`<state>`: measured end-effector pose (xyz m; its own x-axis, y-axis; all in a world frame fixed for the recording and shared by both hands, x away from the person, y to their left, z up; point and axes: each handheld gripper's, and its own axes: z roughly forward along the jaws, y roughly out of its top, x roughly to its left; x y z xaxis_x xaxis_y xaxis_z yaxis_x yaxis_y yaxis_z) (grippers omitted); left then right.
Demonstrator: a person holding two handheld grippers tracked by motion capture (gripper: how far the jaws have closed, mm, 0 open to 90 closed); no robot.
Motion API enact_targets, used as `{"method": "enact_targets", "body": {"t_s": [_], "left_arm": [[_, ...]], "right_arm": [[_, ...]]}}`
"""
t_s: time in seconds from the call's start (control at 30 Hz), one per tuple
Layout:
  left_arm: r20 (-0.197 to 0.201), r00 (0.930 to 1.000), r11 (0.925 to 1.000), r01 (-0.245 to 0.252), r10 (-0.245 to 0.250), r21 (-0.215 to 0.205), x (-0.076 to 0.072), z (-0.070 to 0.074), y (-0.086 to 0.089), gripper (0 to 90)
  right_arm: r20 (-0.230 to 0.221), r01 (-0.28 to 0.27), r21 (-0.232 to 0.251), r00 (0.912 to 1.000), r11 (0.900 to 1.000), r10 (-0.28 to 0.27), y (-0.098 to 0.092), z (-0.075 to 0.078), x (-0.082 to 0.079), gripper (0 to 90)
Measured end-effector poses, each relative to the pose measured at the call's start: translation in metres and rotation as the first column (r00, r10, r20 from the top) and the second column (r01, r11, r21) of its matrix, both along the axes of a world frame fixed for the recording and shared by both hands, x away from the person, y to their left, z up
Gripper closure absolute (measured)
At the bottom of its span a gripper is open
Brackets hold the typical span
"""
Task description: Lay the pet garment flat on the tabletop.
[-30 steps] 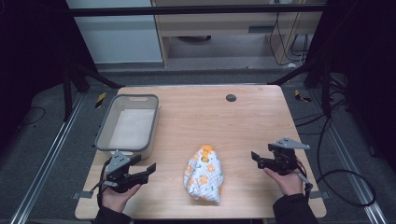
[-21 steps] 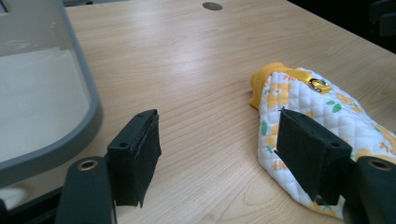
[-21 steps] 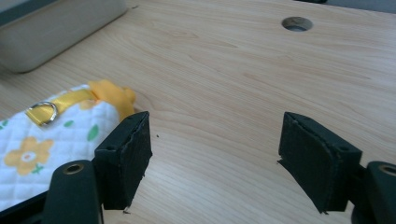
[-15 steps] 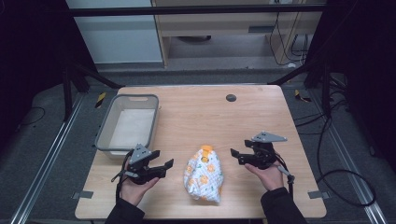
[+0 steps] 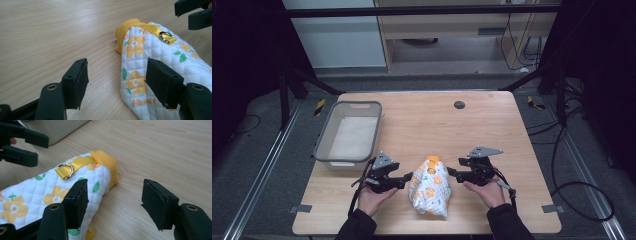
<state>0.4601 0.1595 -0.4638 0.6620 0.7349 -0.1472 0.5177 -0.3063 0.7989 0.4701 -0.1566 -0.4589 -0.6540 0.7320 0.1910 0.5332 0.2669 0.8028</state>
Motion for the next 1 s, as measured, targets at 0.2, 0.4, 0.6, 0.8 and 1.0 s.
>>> {"method": "enact_targets", "body": {"t_s": [0.2, 0.4, 0.6, 0.8, 1.0], "left_arm": [[-0.012, 0.9998, 0.9991, 0.016, -0.016, 0.040, 0.007, -0.009, -0.008, 40.2], [-0.048, 0.9973, 0.9971, 0.057, -0.055, 0.049, 0.008, -0.020, -0.016, 42.5], [-0.080, 0.9931, 0.9947, 0.090, -0.085, 0.051, 0.009, -0.025, -0.020, 51.4], [-0.141, 0.9829, 0.9921, 0.122, -0.118, 0.026, 0.009, -0.027, -0.020, 72.6], [-0.166, 0.9774, 0.9897, 0.139, -0.131, 0.036, 0.008, -0.027, -0.020, 87.1]], "right_arm": [[-0.030, -0.049, -0.013, 0.9984, 0.999, 0.048, 0.014, -0.008, -0.001, 42.6], [-0.050, -0.089, -0.034, 0.9949, 0.995, 0.087, 0.023, -0.014, -0.002, 49.2], [-0.082, -0.117, -0.048, 0.9901, 0.992, 0.113, 0.027, -0.020, -0.002, 58.7], [-0.115, -0.124, -0.052, 0.9864, 0.991, 0.118, 0.028, -0.023, 0.000, 75.2], [-0.125, -0.135, -0.064, 0.9842, 0.989, 0.126, 0.029, -0.022, 0.001, 83.7]]}}
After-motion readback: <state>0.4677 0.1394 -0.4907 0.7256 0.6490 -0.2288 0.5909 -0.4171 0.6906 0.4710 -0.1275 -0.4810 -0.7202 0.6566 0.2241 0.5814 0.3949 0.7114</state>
